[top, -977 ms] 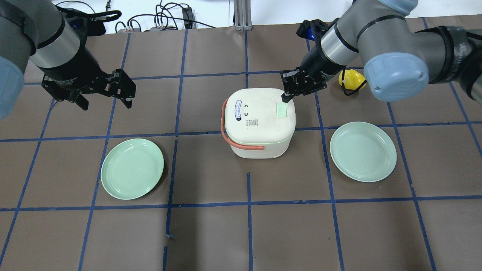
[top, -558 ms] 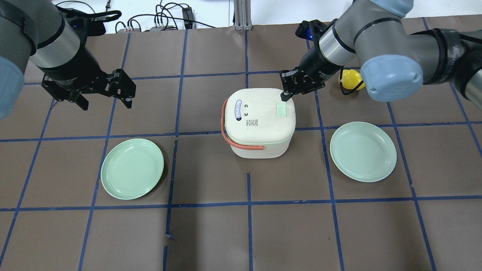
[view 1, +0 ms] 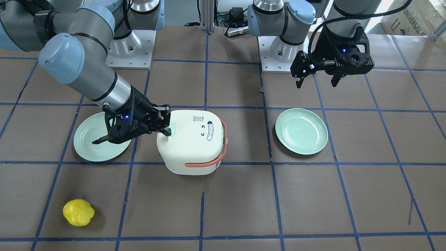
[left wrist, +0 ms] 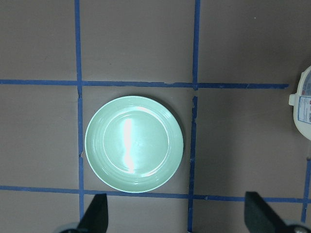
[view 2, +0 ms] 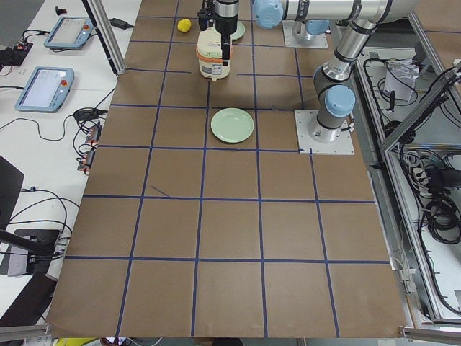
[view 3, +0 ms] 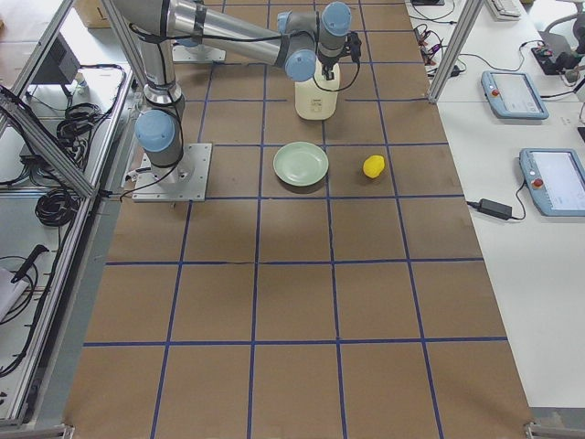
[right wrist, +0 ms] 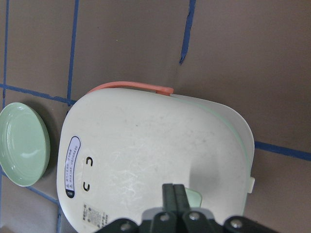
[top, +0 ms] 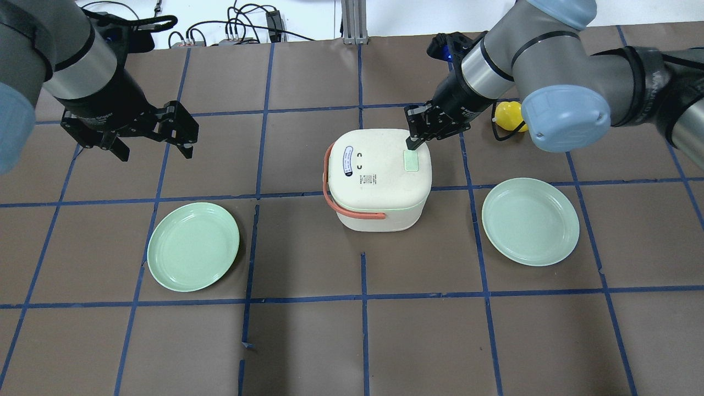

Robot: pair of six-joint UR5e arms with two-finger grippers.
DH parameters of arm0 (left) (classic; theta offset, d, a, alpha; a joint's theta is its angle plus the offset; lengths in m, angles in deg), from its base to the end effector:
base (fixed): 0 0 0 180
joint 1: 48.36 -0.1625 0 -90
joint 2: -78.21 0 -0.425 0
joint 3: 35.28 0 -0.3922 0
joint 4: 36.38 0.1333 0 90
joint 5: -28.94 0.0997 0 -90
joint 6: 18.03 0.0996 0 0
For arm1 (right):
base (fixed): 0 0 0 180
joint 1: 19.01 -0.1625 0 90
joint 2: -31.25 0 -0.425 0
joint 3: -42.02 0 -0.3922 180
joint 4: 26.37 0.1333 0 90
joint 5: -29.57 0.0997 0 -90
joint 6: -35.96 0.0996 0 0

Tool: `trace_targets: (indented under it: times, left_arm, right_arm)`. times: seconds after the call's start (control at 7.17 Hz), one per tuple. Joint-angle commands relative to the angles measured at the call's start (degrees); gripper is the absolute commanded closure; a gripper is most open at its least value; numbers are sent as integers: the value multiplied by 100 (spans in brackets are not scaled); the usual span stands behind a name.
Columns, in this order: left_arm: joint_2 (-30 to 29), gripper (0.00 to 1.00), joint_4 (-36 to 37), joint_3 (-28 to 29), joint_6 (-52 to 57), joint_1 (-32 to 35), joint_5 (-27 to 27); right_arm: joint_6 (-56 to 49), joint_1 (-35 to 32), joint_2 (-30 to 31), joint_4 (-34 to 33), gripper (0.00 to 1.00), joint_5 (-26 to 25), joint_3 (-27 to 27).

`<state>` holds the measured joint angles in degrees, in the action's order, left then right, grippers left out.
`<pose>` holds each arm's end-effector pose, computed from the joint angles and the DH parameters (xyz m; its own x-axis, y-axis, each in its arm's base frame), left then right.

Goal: Press rice cooker button
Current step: 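Press down on the green button with the right gripper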

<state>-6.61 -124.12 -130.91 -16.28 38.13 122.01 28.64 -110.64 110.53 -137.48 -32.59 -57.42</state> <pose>-0.0998 -0.4636 0.4864 -0.9980 -0.0323 -0.0545 -0.0307 0.9991 -0.0299 0.1953 -0.5430 0.3585 -0.8729 -0.1600 -0.4610 -0.1408 0.9871 -0.0759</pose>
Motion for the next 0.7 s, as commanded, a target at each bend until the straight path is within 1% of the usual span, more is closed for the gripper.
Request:
trace_targets:
  times: [0.0, 0.56]
  left_arm:
    - [0, 0, 3, 0, 0, 0, 0]
    - [0, 0, 3, 0, 0, 0, 0]
  right_arm:
    - [-15, -4, -9, 1, 95, 2, -5]
    - [-24, -4, -9, 1, 95, -7, -111]
